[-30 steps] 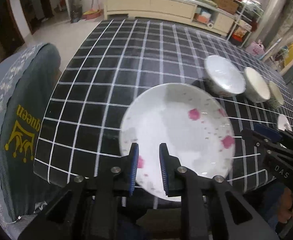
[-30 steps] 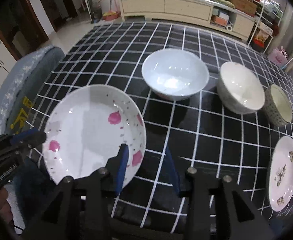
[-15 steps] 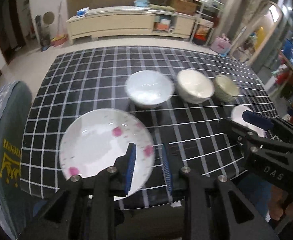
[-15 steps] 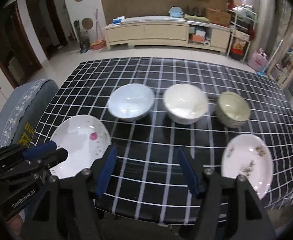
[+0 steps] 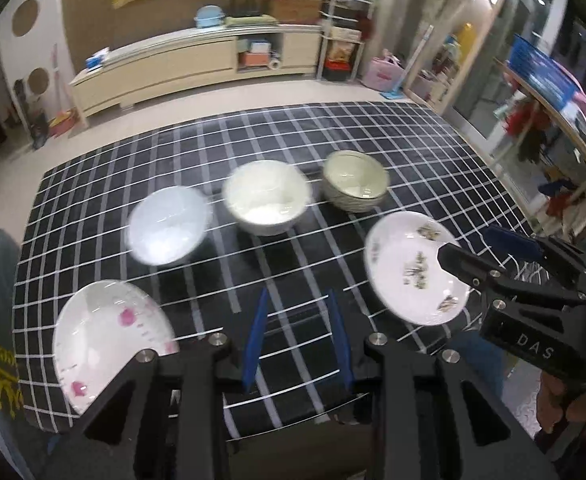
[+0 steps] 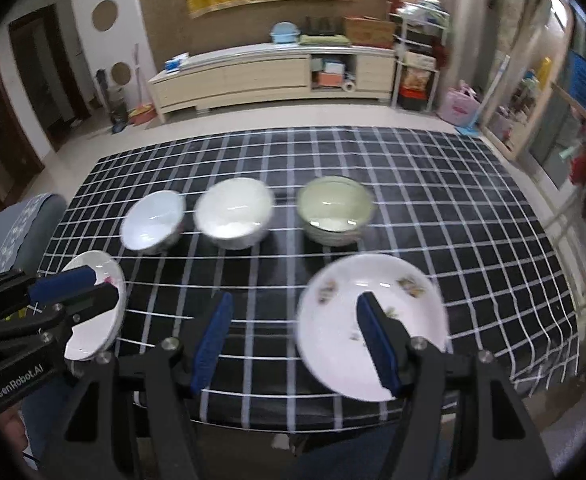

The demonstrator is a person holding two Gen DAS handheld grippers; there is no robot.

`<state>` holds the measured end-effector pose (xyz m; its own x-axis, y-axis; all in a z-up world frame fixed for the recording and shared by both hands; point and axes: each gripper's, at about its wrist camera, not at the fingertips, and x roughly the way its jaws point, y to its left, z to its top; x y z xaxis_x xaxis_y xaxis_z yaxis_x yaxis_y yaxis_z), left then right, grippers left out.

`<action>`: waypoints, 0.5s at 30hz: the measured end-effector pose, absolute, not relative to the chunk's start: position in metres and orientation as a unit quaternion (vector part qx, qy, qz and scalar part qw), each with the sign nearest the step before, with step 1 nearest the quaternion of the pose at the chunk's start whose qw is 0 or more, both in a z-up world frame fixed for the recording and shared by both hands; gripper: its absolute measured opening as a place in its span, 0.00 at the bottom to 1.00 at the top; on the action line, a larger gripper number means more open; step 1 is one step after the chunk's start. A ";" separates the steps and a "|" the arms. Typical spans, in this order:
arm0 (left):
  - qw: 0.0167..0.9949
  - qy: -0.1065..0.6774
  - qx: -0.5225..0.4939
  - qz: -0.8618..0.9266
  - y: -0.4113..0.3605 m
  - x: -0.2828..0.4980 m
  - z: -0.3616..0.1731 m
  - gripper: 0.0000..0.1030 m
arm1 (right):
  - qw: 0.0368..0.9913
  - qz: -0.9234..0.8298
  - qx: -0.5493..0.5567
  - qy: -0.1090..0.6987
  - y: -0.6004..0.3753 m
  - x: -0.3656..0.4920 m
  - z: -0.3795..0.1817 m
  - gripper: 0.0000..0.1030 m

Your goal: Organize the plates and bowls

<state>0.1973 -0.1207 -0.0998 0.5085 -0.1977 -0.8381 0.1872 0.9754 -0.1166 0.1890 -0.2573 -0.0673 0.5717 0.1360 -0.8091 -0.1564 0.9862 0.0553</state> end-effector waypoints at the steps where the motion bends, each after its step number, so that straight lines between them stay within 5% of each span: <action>1: 0.866 0.486 -0.003 -0.118 -0.132 0.202 -0.102 0.28 | 0.885 0.078 -0.007 0.459 -0.267 0.190 -0.069 0.67; 15: 0.821 0.549 0.002 -0.157 -0.224 0.254 -0.164 0.28 | 0.866 0.027 0.020 0.498 -0.358 0.213 -0.118 0.67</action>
<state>0.2541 -0.2244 -0.1637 0.3488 -0.2557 -0.9017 0.2611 0.9505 -0.1685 0.2129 -0.3576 -0.1183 0.5022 0.0675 -0.8621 -0.0272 0.9977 0.0622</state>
